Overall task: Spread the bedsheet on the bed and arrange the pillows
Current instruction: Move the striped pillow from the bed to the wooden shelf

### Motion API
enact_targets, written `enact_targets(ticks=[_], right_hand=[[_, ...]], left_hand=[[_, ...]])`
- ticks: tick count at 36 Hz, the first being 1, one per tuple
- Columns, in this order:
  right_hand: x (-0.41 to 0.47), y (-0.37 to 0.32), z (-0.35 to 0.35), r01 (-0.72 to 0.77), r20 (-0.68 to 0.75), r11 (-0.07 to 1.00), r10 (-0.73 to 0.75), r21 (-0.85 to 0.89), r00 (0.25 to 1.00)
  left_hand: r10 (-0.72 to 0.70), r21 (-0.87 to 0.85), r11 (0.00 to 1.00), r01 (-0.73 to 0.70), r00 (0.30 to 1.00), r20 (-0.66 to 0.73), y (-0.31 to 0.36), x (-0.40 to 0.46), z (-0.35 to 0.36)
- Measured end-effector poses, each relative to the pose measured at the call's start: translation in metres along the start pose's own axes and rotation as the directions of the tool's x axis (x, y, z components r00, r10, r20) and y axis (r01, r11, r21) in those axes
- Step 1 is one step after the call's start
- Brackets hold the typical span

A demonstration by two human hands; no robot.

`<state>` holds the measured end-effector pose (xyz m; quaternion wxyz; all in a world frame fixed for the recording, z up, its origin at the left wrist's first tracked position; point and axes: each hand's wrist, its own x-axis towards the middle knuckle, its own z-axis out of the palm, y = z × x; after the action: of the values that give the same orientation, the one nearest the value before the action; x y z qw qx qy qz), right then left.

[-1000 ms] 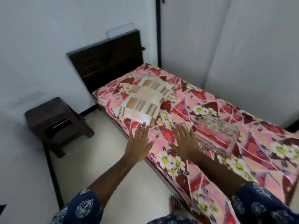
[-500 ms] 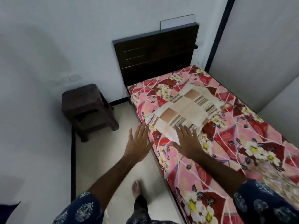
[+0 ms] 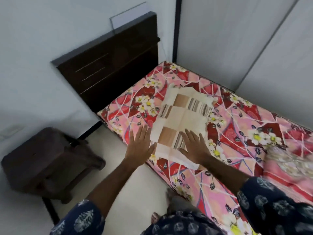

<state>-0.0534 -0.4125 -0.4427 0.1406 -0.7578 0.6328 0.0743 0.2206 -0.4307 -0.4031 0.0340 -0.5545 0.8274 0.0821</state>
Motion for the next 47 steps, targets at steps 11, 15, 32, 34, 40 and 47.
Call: enact_targets(ticks=[11,15,32,34,40,47], right_hand=[[0.086,0.065,0.031,-0.204,0.119,0.977,0.196,0.058,0.973],[0.126,0.093,0.050,-0.345,0.179,0.925,0.317,0.158,0.931],[0.217,0.150,0.130,-0.681,0.338,0.385,0.653,0.623,0.678],[0.228,0.152,0.134,-0.666,0.350,0.273,0.680,0.694,0.644],[0.239,0.150,0.131,-0.577,0.405,0.002,0.711,0.817,0.576],[0.223,0.113,0.051,-0.420,0.356,-0.065,0.657,0.905,0.665]], left_hand=[[0.217,-0.031,0.976,-0.215,0.971,0.104,-0.025,0.154,0.011],[0.242,-0.066,0.970,-0.234,0.954,0.175,-0.038,0.219,0.034],[0.069,-0.520,0.832,0.192,0.895,0.440,-0.050,0.393,0.156],[0.017,-0.605,0.724,0.333,0.867,0.498,-0.047,0.398,0.170],[-0.085,-0.656,0.500,0.566,0.786,0.613,-0.065,0.396,0.207],[-0.053,-0.606,0.468,0.643,0.705,0.707,-0.051,0.385,0.156]])
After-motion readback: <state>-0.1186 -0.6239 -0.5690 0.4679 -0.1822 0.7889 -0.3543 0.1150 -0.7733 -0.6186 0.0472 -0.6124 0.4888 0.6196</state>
